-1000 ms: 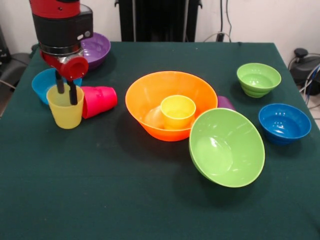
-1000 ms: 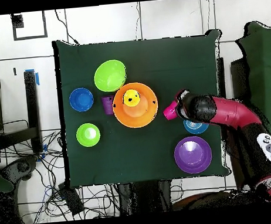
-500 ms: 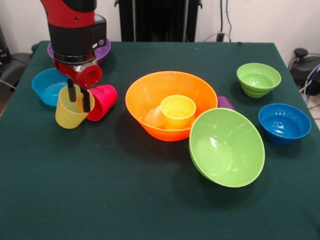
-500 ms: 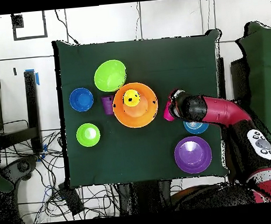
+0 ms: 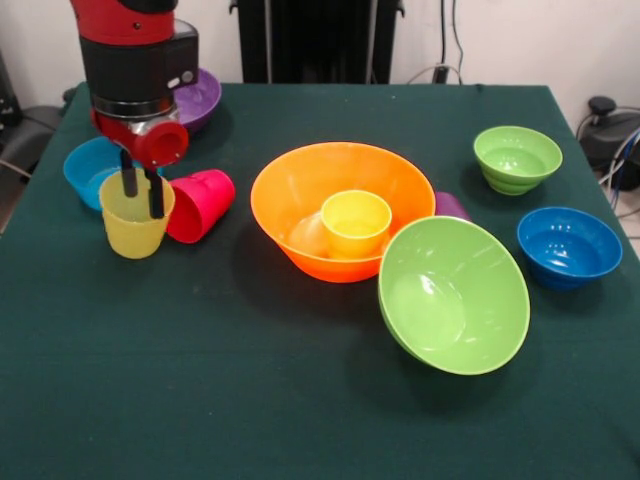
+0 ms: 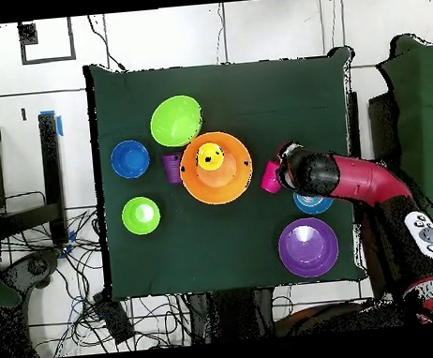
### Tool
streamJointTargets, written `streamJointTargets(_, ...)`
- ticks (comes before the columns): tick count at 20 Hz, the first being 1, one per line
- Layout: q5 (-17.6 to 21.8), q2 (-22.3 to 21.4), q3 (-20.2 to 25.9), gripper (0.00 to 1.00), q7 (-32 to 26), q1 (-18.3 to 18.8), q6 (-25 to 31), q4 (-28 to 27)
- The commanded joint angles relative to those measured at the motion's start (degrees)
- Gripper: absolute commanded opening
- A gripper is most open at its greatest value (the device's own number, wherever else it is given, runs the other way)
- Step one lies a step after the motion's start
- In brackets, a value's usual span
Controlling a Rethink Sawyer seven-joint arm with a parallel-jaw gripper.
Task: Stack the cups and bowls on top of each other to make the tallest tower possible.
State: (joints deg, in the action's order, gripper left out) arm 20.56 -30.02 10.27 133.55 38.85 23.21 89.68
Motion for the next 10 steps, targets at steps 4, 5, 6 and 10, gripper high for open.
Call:
streamJointTargets(4,-1.66,-3.84,3.63,1.0,-2.93,1.93,5.88,3.58)
streamJointTargets(5,-1.88,-4.58,3.84,1.0,-3.38,2.21,6.8,3.82)
streamJointTargets(6,-1.91,-4.95,3.92,1.0,-3.53,2.33,7.11,3.99)
streamJointTargets(10,-2.03,-5.24,4.27,1.0,-3.9,2.77,7.51,4.29)
